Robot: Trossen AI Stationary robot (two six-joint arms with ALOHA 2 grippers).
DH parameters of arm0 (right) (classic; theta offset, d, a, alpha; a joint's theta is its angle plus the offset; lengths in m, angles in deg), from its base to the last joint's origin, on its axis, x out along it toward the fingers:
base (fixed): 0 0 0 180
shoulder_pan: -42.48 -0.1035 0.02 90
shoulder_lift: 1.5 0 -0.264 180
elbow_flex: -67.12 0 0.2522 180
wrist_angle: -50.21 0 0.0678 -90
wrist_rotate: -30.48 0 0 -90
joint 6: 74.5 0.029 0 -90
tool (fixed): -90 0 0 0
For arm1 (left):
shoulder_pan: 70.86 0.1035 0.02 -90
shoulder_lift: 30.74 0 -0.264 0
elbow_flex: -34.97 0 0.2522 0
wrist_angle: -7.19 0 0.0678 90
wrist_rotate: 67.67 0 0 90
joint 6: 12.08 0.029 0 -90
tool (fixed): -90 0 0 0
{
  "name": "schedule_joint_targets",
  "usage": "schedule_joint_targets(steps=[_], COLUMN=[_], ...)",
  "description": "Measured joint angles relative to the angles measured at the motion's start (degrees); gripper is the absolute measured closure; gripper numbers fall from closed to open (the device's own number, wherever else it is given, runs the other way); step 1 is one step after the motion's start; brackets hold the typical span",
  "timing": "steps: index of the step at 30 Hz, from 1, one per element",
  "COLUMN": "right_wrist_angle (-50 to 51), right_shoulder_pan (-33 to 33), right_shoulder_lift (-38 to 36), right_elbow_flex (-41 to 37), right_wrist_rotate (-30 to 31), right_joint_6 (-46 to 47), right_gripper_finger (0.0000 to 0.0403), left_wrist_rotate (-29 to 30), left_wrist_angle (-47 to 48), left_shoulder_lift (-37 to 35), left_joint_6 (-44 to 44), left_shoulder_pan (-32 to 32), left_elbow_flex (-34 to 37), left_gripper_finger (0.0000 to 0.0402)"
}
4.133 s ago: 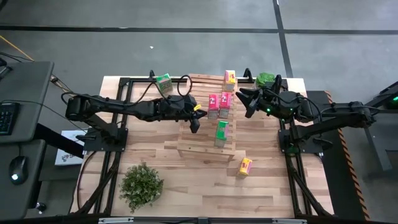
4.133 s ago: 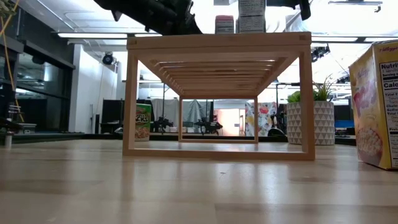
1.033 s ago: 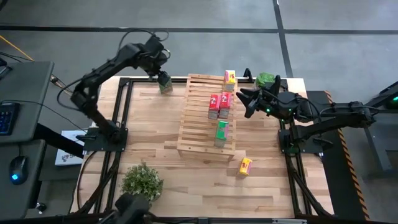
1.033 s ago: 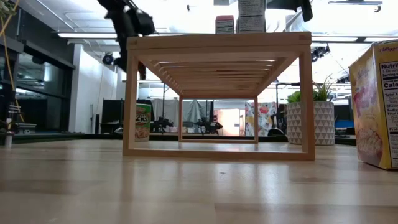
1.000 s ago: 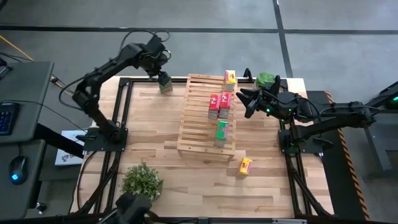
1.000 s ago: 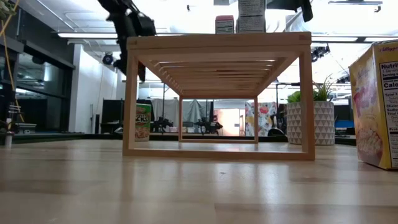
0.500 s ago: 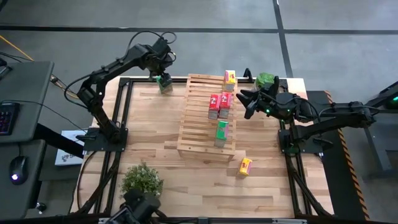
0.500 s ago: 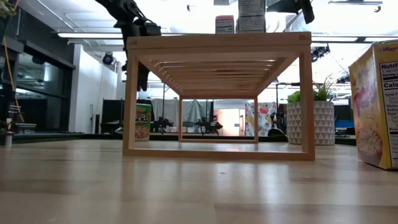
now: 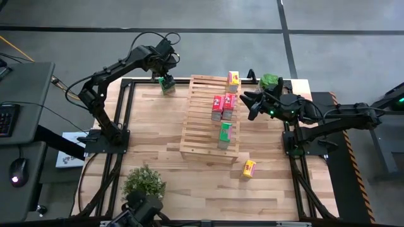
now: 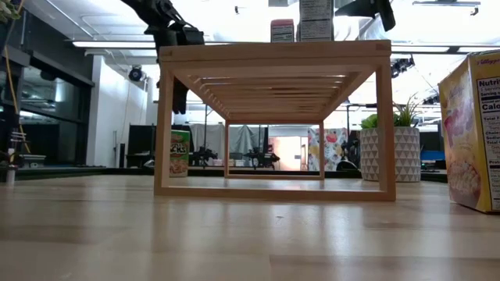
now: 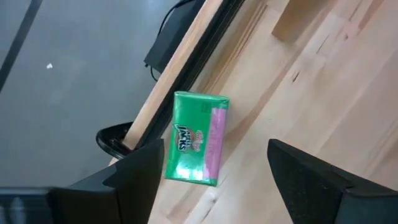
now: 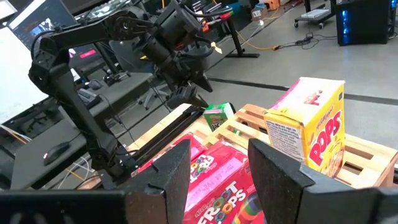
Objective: Stack cereal on shelf
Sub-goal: Put the green cereal box on the shelf aligned with other green cereal box
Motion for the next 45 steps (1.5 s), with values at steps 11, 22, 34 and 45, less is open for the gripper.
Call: schedule_joint_targets(steps=[11,22,34,45], right_wrist_angle=[0.0,0.1,0.1,0.2], right_shoulder_pan=[0.0,0.0,0.0,0.0], right_shoulder_lift=[0.0,0.0,0.0,0.0], right_elbow_flex=[0.0,0.0,0.0,0.0], right_wrist_rotate=[0.0,0.0,0.0,0.0], right_joint_6=[1.3,1.5,2.8,5.0], right_gripper_finger=[0.0249,0.0249,0.0249,0.0249], left_wrist_rotate=[3.6,5.2,3.5,5.3], left_wrist_angle=[1.3,-1.4,-3.7,-5.8], left_shoulder_lift=[-0.2,0.1,1.1,2.5], left_joint_6=[-3.2,4.0,5.1,4.2], left_shoulder_pan=[0.2,0.3,0.5,-0.6], left_elbow_flex=[0.1,4.7,4.7,4.7], left_gripper_finger=[0.0096,0.0096,0.0096,0.0096])
